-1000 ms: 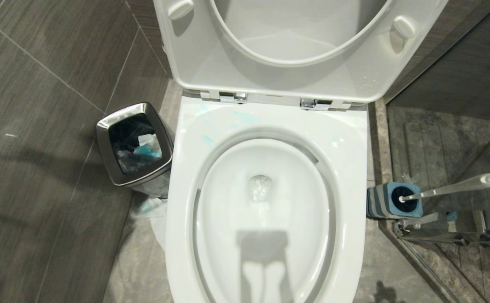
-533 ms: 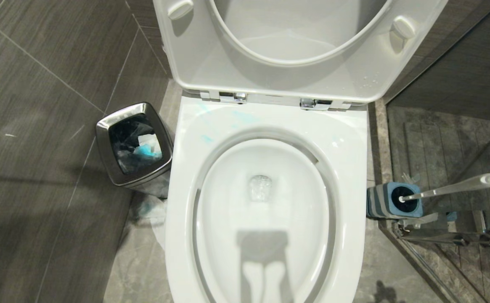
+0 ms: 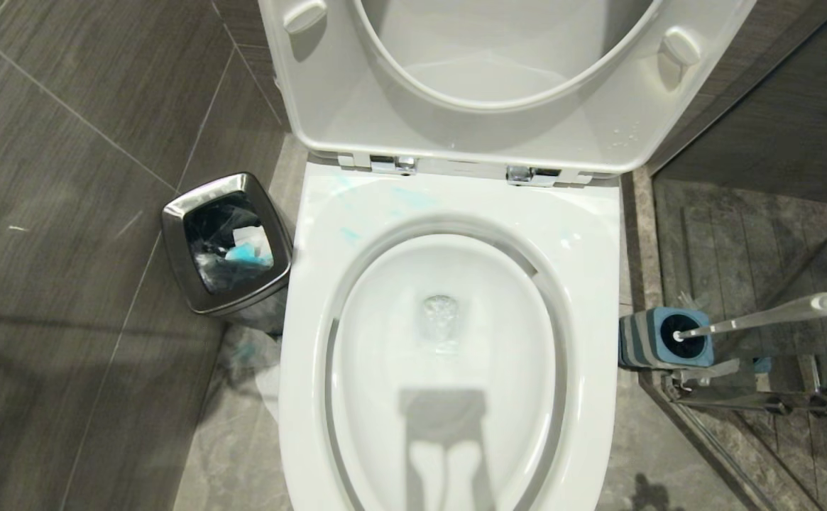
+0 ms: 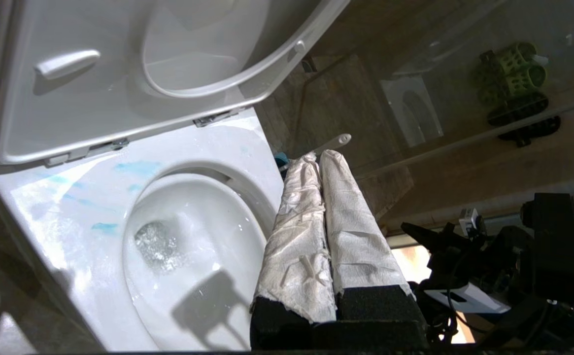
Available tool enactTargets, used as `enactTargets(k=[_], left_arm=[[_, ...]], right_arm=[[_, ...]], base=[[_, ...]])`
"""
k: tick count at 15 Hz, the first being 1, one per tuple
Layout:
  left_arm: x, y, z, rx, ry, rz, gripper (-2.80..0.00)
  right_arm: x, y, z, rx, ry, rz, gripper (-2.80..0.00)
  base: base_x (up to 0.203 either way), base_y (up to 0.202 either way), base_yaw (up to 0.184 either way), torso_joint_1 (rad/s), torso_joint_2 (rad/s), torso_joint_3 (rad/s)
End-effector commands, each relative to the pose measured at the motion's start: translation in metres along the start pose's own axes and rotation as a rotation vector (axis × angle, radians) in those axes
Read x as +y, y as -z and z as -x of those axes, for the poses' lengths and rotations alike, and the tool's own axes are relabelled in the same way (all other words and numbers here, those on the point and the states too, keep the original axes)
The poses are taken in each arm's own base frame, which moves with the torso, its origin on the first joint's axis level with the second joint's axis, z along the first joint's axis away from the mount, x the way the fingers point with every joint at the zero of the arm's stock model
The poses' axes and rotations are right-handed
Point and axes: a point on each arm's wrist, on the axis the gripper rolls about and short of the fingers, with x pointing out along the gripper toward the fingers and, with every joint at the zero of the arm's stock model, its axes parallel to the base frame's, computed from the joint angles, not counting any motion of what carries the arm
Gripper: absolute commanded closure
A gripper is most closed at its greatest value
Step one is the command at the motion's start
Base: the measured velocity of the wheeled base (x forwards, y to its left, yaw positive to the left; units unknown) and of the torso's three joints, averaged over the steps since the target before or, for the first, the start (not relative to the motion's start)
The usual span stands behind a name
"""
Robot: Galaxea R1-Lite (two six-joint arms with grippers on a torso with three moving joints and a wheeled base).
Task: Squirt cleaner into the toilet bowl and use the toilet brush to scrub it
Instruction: Flush the toilet
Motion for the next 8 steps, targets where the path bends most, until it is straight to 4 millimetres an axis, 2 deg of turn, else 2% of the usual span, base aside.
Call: enactTargets(k=[1, 5, 8], left_arm=[[0.006, 0.002, -0.014, 0.005, -0.031, 0.006, 0.00], [0.025, -0.011, -0.041, -0.136, -0.103, -0.039, 0.00], [0.033, -0.021, -0.053, -0.241, -0.127, -0.112, 0.00]], right_arm=[[0.000, 0.000, 0.000, 0.000, 0.000, 0.000, 0.00], [0.000, 0.000, 0.000, 0.000, 0.000, 0.000, 0.00], [0.000, 0.000, 0.000, 0.000, 0.000, 0.000, 0.00]], base=[[0.000, 0.000, 0.000, 0.000, 0.00, 0.000], [0.000, 0.000, 0.000, 0.000, 0.00, 0.000], [0.000, 0.000, 0.000, 0.000, 0.00, 0.000]])
